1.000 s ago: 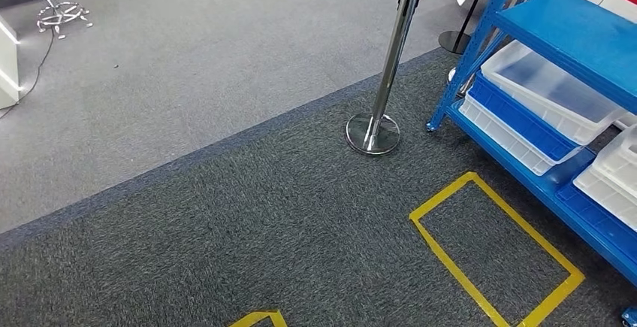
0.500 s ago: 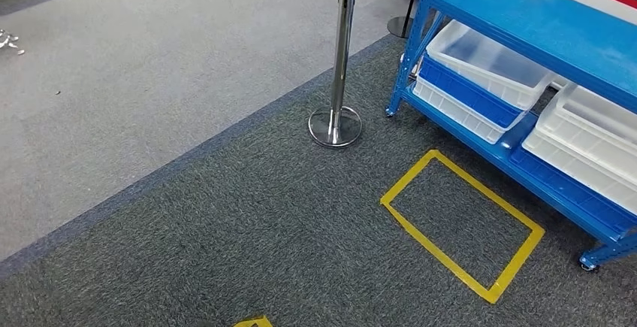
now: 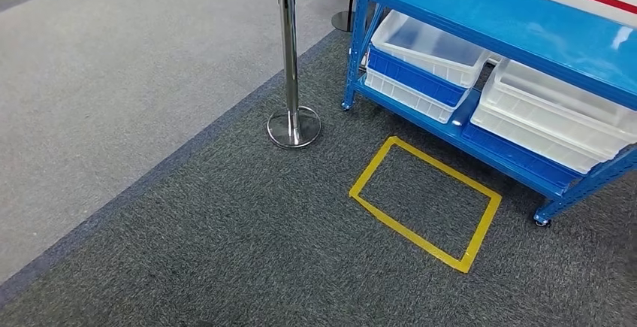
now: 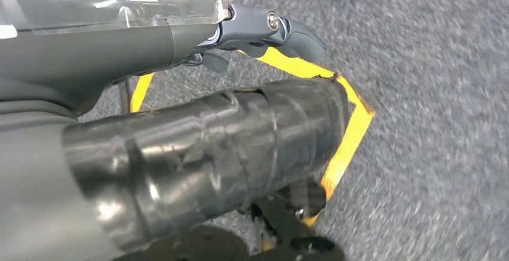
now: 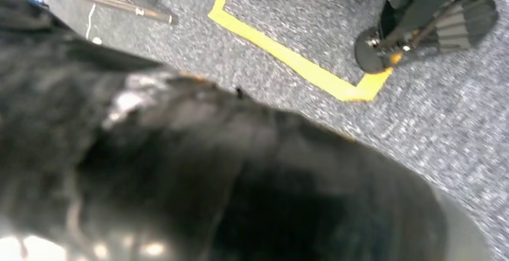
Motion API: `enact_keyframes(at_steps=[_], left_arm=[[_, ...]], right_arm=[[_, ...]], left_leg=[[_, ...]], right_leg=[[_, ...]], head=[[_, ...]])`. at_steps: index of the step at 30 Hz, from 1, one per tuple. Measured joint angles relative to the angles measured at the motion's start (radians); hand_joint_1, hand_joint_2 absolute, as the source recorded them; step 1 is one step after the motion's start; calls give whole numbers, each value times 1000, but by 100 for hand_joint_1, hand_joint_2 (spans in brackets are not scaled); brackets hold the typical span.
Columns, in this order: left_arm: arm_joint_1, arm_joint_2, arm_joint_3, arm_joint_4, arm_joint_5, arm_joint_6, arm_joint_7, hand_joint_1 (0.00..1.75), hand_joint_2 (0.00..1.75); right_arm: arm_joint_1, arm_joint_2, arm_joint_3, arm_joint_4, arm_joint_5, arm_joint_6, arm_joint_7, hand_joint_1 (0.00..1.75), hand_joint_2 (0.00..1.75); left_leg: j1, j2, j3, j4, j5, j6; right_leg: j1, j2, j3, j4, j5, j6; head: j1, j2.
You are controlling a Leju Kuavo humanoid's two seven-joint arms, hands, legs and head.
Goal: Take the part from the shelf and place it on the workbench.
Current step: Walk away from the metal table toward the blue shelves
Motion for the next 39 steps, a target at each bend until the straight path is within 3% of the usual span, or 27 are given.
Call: enact_keyframes(at_steps=[2, 4, 5, 6, 7, 8, 10, 12, 15, 17, 19, 20, 21, 22, 23, 24, 26, 28, 29, 30, 32, 34, 36, 37, 38, 39], left_arm=[[-1, 0, 0, 0, 0, -1, -3, 0, 0], [1, 0, 0, 0, 0, -2, -4, 0, 0], [2, 0, 0, 0, 0, -2, -3, 0, 0], [3, 0, 0, 0, 0, -2, -2, 0, 0], [3, 0, 0, 0, 0, -2, -2, 0, 0], [2, 0, 0, 0, 0, -3, -1, 0, 0], [2, -1, 0, 0, 0, -3, 0, 0, 0], [1, -1, 0, 0, 0, -3, 3, 0, 0], [-6, -2, 0, 0, 0, -3, 4, 0, 0], [-7, -2, 0, 0, -1, -4, 4, 0, 0], [-4, -2, 0, 0, -1, -5, 4, 0, 0], [-2, -2, 0, 0, -1, -6, 5, 0, 0], [0, -2, 1, 0, -1, -7, 5, 0, 0], [2, -2, 1, 0, -1, -8, 5, 0, 0], [3, -2, 1, 0, -1, -10, 4, 0, 0], [3, -2, 1, 0, -1, -11, 4, 0, 0], [5, -2, 1, 0, -1, -12, 5, 0, 0], [4, -3, 1, 0, -2, -12, 6, 0, 0], [3, -4, 1, 0, -2, -12, 6, 0, 0], [2, -5, 1, 0, -3, -11, 6, 0, 0], [1, -6, 1, 0, -6, -11, 6, 0, 0], [4, -8, 1, 0, -11, -13, 6, 0, 0], [8, -8, 1, 0, -14, -14, 6, 0, 0], [8, -8, 1, 0, -14, -14, 7, 0, 0], [8, -8, 1, 0, -14, -15, 7, 0, 0], [8, -8, 1, 0, -14, -16, 7, 0, 0]], right_arm=[[0, -2, 0, 0, 0, 1, 0, 0, 0], [-3, -2, 0, 0, 1, 1, 0, 0, 0], [-4, -2, 0, 1, 1, 2, 0, 0, 0], [-4, -2, 0, 1, 1, 2, 1, 0, 0], [-3, -2, 0, 1, 1, 2, 3, 0, 0], [-2, -3, 0, 1, 2, 2, 5, 0, 0], [-1, -4, 0, 1, 2, 2, 10, 0, 0], [-3, -5, 0, 1, 3, 2, 11, 0, 0], [-1, -5, -1, 1, 4, 1, 11, 0, 0], [-1, -5, -1, 1, 5, 1, 11, 0, 0], [-3, -5, -1, 1, 7, 0, 11, 0, 0], [-4, -5, -1, 1, 8, 0, 11, 0, 0], [-4, -5, -1, 1, 9, 0, 11, 0, 0], [-3, -5, -1, 1, 11, 0, 11, 0, 0], [-3, -5, -1, 1, 12, 0, 12, 0, 0], [-3, -5, -1, 1, 14, 0, 12, 0, 0], [-3, -5, -1, 1, 16, 1, 13, 0, 0], [-3, -5, -1, 1, 16, 4, 13, 0, 0], [-1, -5, -1, 1, 16, 6, 14, 0, 0], [1, -5, -1, 1, 16, 8, 14, 0, 0], [3, -6, -1, 1, 18, 12, 15, 0, 0], [2, -6, -1, 1, 21, 16, 19, 0, 0], [1, -6, -1, 2, 23, 19, 24, 0, 0], [1, -6, -1, 2, 24, 21, 25, 0, 0], [2, -6, -1, 2, 25, 22, 26, 0, 0], [3, -6, -1, 2, 25, 22, 27, 0, 0]], left_leg=[[4, 26, 6, -13, 7, 15], [1, 55, 8, -16, 7, 22], [0, 70, 8, -16, 5, 23], [-1, 85, 9, -16, 2, 23], [-1, 98, 12, -16, -1, 22], [-1, 110, 16, -15, -4, 20], [-3, 130, 27, -15, -13, 11], [-7, 148, 33, -14, -22, 0], [-7, 166, 45, -15, -32, -15], [-3, 128, 30, 31, -67, -23], [0, 75, -30, 155, -130, -27], [0, 63, -66, 223, -154, -29], [0, 58, -92, 267, -160, -30], [0, 57, -103, 276, -145, -30], [1, 54, -95, 244, -111, -29], [2, 44, -73, 181, -67, -28], [4, -5, -29, 60, -10, -22], [3, -34, -16, 17, -3, -16], [2, -26, -15, 13, 0, -12], [2, -14, -12, 9, 3, -6], [5, 9, -7, -3, 11, 9], [3, 37, -4, -8, 13, 17], [1, 66, -4, -8, 11, 19], [0, 79, -3, -7, 9, 19], [0, 90, -1, -7, 6, 18], [0, 99, 3, -7, 3, 16]], right_leg=[[1, -49, -25, 52, -34, 9], [0, -105, -87, 175, -97, 16], [-2, -115, -117, 235, -118, 20], [-4, -120, -134, 267, -122, 23], [-7, -125, -130, 258, -104, 25], [-8, -133, -106, 212, -72, 25], [-4, -169, -33, 73, -10, 18], [5, -193, 3, 0, 6, 5], [8, -169, 4, -10, 3, -13], [2, -149, 8, -19, 8, -27], [-1, -128, 9, -22, 10, -36], [0, -116, 8, -21, 10, -38], [0, -102, 8, -20, 10, -38], [0, -87, 9, -18, 9, -38], [0, -71, 10, -16, 8, -37], [-1, -56, 11, -12, 6, -35], [0, -31, 7, -3, 2, -26], [-2, -10, -2, 2, 2, -13], [-3, 1, -6, 1, 4, -5], [-5, 2, -8, 0, 5, 2], [-4, -43, -23, 30, -15, 11], [-4, -104, -74, 136, -74, 19], [-7, -121, -132, 252, -119, 25], [-8, -124, -140, 270, -117, 27], [-9, -127, -128, 248, -95, 28], [-8, -134, -96, 191, -61, 26]], head=[[3, 0], [7, 0], [6, 0], [7, 0], [7, 0], [7, 0], [7, 0], [6, 0], [6, 0], [5, 0], [5, 0], [4, 0], [4, 0], [4, 0], [4, 0], [4, 0], [5, 0], [5, 0], [5, 0], [5, 0], [7, 0], [9, 0], [9, 0], [9, 0], [10, 0], [10, 0]])
